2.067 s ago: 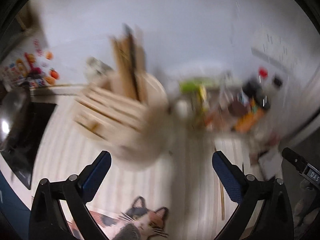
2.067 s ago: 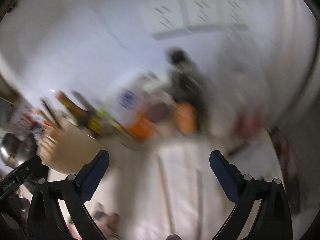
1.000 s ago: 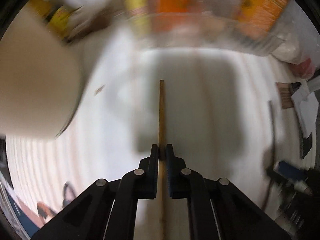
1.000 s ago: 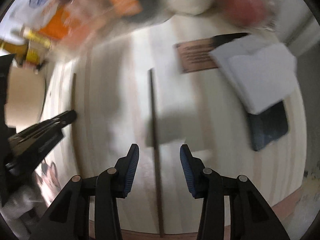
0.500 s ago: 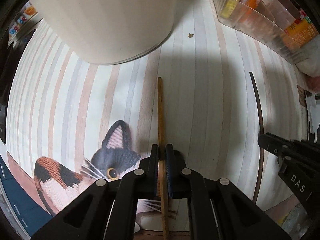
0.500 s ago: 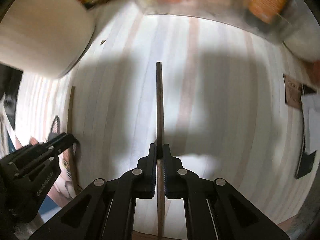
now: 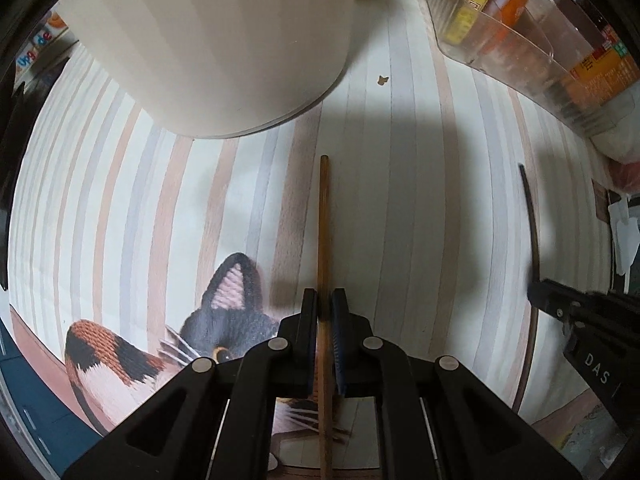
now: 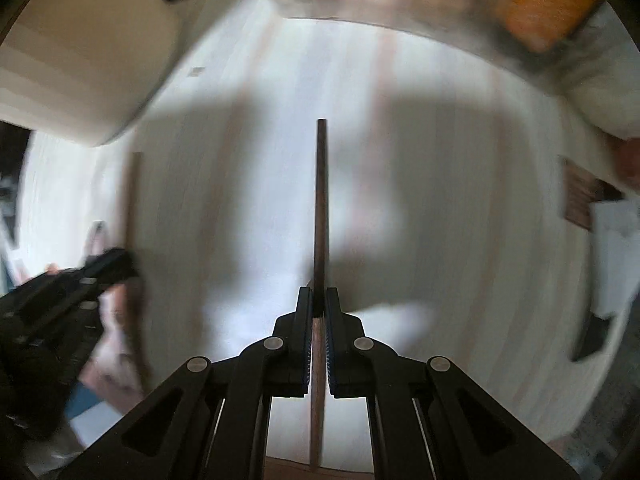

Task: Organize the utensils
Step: 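Grasp a wooden chopstick with the left tool while the right tool grasps a dark chopstick, then lift both chopsticks off the counter toward the cream holder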

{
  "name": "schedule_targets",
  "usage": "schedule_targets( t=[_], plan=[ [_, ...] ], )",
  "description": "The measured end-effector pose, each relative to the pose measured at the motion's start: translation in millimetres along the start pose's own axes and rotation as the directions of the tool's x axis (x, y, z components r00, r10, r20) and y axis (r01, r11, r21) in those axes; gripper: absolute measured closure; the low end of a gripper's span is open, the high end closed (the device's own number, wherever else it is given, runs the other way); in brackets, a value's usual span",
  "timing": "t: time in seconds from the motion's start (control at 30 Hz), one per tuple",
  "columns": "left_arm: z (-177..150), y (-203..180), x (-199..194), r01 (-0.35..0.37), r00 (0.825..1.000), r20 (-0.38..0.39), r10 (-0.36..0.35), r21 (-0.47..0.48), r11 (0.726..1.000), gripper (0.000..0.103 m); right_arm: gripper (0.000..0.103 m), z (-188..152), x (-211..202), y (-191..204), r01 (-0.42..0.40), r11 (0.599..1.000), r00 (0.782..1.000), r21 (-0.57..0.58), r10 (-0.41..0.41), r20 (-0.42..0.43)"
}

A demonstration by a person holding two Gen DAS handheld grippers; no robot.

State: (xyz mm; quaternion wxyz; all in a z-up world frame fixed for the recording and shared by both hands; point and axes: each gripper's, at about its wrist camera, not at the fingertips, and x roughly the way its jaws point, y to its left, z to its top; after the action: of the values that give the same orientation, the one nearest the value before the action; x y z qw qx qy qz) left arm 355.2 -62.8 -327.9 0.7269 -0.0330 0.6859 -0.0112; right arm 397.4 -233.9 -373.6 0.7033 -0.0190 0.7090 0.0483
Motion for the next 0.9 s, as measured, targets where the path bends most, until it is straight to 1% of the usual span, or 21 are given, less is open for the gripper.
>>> schedule_targets(
  t=[0.1, 0.3, 0.43, 0.47, 0.5, 0.57, 0.6, 0.67, 0.7, 0.73, 0.8, 0.87, 0.9],
  plan=[
    [-1.9, 6.6, 3.9, -0.013, 1.000, -0.002, 0.013, 0.028, 1.000, 0.096, 0.097, -5.5, 0.5, -8.6, 0.016, 1.000, 1.000, -0.001, -0.016, -0.018],
    [-0.7, -7.1, 6.6, -0.084, 0.996, 0.008, 0.083, 0.139, 0.987, 0.096, 0.097, -6.6, 1.8, -16.7, 0.004, 1.000, 0.999, -0.020, -0.005, -0.046],
    [3.0, -16.7, 7.5, -0.106, 0.994, 0.024, 0.104, 0.204, 0.973, 0.096, 0.096, -3.5, -2.4, -26.6, 0.000, 1.000, 0.999, -0.025, -0.001, -0.046],
    [4.3, -15.6, 8.0, -0.097, 0.995, 0.024, 0.094, 0.202, 0.974, 0.097, 0.096, -2.8, -4.2, -32.6, 0.000, 1.000, 0.999, -0.027, -0.001, -0.045],
    [6.3, -14.3, 8.0, -0.082, 0.997, 0.019, 0.079, 0.187, 0.979, 0.098, 0.095, -3.0, -3.7, -29.3, 0.003, 0.999, 0.999, -0.035, -0.004, -0.043],
    [13.4, -12.4, 5.3, -0.029, 1.000, -0.007, 0.030, 0.117, 0.993, 0.099, 0.096, -4.0, -3.6, -27.5, 0.007, 0.999, 0.999, -0.041, -0.009, -0.040],
    [16.0, -7.3, 6.6, 0.008, 1.000, -0.026, -0.006, 0.073, 0.997, 0.099, 0.096, -5.1, -6.2, -24.5, 0.006, 0.999, 0.999, -0.036, -0.008, -0.038],
    [20.2, 3.5, 8.6, 0.078, 0.995, -0.063, -0.078, -0.008, 0.997, 0.099, 0.097, -6.8, -7.2, -27.5, -0.009, 1.000, 0.999, 0.005, 0.009, -0.033],
    [23.2, 7.5, 9.8, 0.104, 0.991, -0.080, -0.108, -0.045, 0.994, 0.098, 0.097, -11.2, -8.1, -30.6, -0.031, 0.998, 0.999, 0.047, 0.033, -0.035],
    [26.0, 9.6, 10.7, 0.110, 0.989, -0.089, -0.115, -0.060, 0.992, 0.098, 0.097, -10.8, -8.0, -35.0, -0.049, 0.996, 0.998, 0.079, 0.053, -0.040],
    [27.4, 11.3, 12.9, 0.110, 0.988, -0.100, -0.114, -0.049, 0.993, 0.096, 0.097, -8.9, -7.8, -39.2, -0.065, 0.993, 0.996, 0.098, 0.070, -0.052],
    [30.8, 6.5, 12.9, 0.092, 0.990, -0.104, -0.091, 0.007, 0.996, 0.094, 0.097, -6.8, -7.4, -40.1, -0.066, 0.993, 0.995, 0.096, 0.073, -0.070],
    [31.3, -1.8, 14.3, 0.082, 0.992, -0.104, -0.078, 0.028, 0.996, 0.094, 0.097, -5.2, -7.1, -39.3, -0.061, 0.994, 0.994, 0.088, 0.068, -0.080]
  ],
)
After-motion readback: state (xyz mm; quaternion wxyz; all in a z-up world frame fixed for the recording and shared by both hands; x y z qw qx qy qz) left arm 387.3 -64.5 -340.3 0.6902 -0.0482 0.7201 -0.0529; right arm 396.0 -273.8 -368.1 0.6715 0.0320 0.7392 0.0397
